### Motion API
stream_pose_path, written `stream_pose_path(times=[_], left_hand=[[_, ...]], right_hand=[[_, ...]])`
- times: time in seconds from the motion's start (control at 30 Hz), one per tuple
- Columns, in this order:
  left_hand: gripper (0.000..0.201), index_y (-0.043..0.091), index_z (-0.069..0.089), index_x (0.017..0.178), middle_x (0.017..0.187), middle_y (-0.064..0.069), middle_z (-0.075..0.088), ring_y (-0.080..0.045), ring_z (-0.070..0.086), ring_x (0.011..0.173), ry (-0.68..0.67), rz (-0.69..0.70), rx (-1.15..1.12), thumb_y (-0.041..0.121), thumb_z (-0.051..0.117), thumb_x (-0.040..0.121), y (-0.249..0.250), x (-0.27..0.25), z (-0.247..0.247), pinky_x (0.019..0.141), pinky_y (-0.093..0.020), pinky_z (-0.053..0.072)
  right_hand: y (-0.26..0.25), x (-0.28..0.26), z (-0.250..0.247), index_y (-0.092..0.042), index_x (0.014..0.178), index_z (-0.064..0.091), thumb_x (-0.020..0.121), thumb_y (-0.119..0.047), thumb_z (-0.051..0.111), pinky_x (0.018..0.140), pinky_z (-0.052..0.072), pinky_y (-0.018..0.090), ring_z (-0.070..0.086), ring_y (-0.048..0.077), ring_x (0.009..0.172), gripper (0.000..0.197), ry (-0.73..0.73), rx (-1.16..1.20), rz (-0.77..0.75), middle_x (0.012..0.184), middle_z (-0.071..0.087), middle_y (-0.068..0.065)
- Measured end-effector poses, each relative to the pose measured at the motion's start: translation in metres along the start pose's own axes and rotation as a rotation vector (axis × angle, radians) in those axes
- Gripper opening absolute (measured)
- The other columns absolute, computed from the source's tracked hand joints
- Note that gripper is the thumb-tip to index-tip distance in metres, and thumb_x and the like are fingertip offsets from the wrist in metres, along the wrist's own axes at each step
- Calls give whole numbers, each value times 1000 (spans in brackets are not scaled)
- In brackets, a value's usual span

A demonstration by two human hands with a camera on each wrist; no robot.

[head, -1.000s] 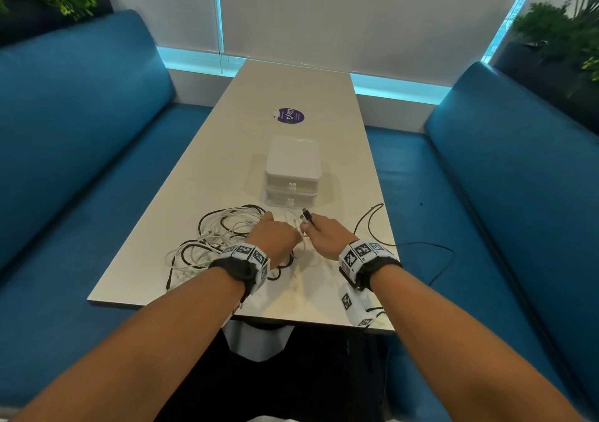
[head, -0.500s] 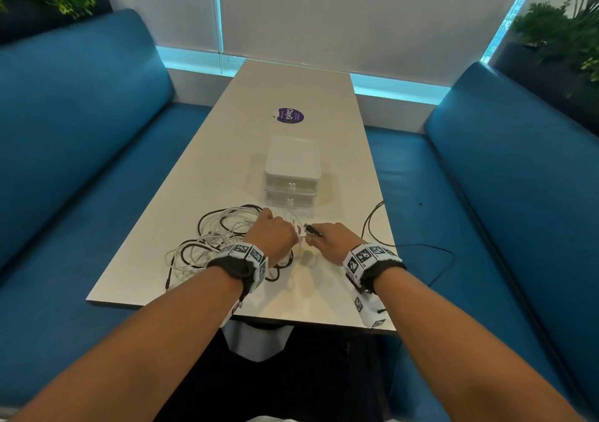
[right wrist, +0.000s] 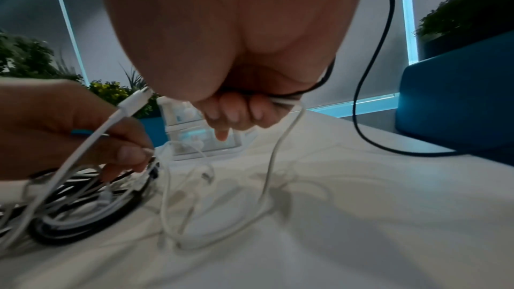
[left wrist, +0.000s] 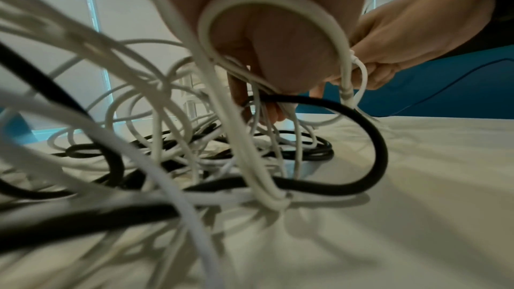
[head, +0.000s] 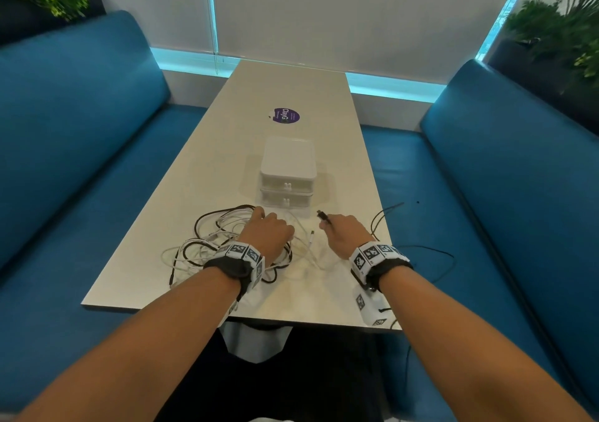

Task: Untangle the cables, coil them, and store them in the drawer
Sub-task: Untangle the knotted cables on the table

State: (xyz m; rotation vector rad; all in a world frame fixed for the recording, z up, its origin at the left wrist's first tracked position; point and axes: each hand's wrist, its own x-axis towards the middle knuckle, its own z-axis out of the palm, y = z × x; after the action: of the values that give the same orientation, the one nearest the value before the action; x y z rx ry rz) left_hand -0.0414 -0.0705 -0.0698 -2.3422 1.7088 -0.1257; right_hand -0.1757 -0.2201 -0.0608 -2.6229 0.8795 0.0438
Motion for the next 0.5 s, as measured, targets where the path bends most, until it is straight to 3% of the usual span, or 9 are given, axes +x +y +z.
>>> stream_pose_path(times=[0.17, 0.23, 0.33, 0.43, 0.5], left_hand=[[10, 25, 54, 101, 81, 6, 59, -24, 62, 88, 33, -58, -73, 18, 47, 100, 3, 0, -3, 90, -43, 29], [10, 26, 54, 103, 82, 6, 64, -22, 65, 85, 32, -78, -78, 20, 48, 98, 4, 0, -6, 92, -42, 29], [9, 24, 56, 101, 83, 5, 68, -22, 65, 80, 42, -96, -76, 19, 51, 95, 6, -1, -12, 95, -41, 30], [5, 22, 55, 98, 79, 5, 66, -23, 57, 70, 58, -100, -55, 27, 53, 98, 7, -4, -10, 93, -40, 32], [15, 22, 52, 92, 78, 4, 66, -23, 60, 71, 86, -98, -47, 33, 49, 103, 7, -4, -7, 91, -39, 33]], right_hand=[[-25, 0, 9, -21, 97, 61, 100, -20, 38, 70, 46, 34, 60, 28, 83, 23, -91, 118, -100, 92, 65, 5], [-34, 1, 13, -17, 93, 62, 100, -25, 42, 67, 47, 35, 61, 29, 80, 23, -129, 169, -111, 89, 67, 8], [-41, 1, 13, -8, 92, 68, 98, -39, 44, 72, 52, 39, 65, 31, 80, 39, -153, 254, -60, 89, 70, 12], [-38, 2, 8, -8, 93, 71, 96, -34, 50, 77, 53, 41, 66, 30, 83, 34, -172, 227, -18, 89, 70, 13], [-34, 2, 6, -14, 88, 71, 95, -24, 49, 77, 52, 38, 65, 28, 84, 26, -179, 198, -9, 84, 69, 6]])
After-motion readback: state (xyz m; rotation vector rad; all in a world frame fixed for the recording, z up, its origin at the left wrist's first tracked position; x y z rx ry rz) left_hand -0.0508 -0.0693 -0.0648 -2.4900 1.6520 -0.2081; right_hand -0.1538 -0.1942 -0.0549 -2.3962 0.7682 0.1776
